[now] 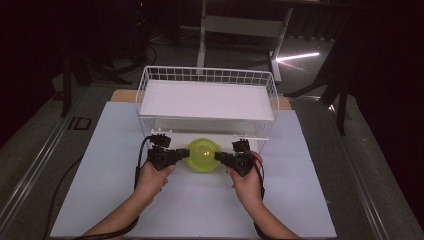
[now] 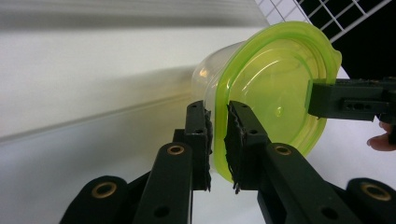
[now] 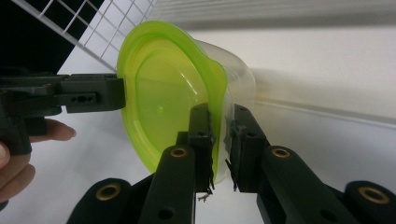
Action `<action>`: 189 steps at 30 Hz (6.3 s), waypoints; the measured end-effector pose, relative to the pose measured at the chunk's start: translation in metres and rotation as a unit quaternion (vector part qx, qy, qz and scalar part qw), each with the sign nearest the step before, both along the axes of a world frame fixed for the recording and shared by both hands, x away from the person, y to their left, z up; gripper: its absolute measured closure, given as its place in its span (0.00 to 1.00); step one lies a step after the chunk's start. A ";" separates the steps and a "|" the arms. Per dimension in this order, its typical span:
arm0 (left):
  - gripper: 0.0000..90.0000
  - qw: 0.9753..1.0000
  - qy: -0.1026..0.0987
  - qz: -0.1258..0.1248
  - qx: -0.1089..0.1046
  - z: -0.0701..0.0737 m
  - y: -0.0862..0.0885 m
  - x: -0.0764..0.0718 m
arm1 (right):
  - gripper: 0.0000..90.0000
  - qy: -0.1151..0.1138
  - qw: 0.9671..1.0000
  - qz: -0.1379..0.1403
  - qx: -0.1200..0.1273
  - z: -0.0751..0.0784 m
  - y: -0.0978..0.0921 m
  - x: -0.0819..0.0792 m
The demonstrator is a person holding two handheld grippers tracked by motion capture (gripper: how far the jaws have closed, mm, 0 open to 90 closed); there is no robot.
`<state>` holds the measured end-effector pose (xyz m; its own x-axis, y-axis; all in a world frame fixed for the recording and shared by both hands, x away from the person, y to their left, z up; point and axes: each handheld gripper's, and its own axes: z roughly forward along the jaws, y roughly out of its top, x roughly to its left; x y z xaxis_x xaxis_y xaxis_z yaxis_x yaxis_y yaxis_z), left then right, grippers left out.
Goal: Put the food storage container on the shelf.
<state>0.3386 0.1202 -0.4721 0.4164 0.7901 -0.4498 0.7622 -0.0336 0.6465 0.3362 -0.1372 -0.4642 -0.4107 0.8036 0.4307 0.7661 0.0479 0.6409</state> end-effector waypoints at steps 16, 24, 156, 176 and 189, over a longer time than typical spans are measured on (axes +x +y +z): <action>0.89 1.000 -0.012 0.020 0.004 -0.012 -0.005 0.022 | 0.89 0.003 1.000 -0.014 0.007 -0.018 -0.003 0.030; 0.88 0.999 -0.023 0.019 -0.029 -0.016 -0.001 0.031 | 0.89 -0.012 0.999 -0.030 0.016 -0.017 -0.002 0.038; 0.01 0.960 -0.267 -0.088 0.001 0.001 0.058 -0.091 | 0.21 -0.227 0.968 0.099 -0.052 -0.002 -0.010 -0.053; 0.01 0.963 -0.255 -0.085 0.010 -0.010 0.086 -0.115 | 0.21 -0.218 0.971 0.082 -0.049 -0.007 -0.066 -0.076; 0.01 0.967 -0.241 -0.076 0.020 -0.028 0.098 -0.123 | 0.21 -0.213 0.970 0.093 -0.072 -0.019 -0.091 -0.091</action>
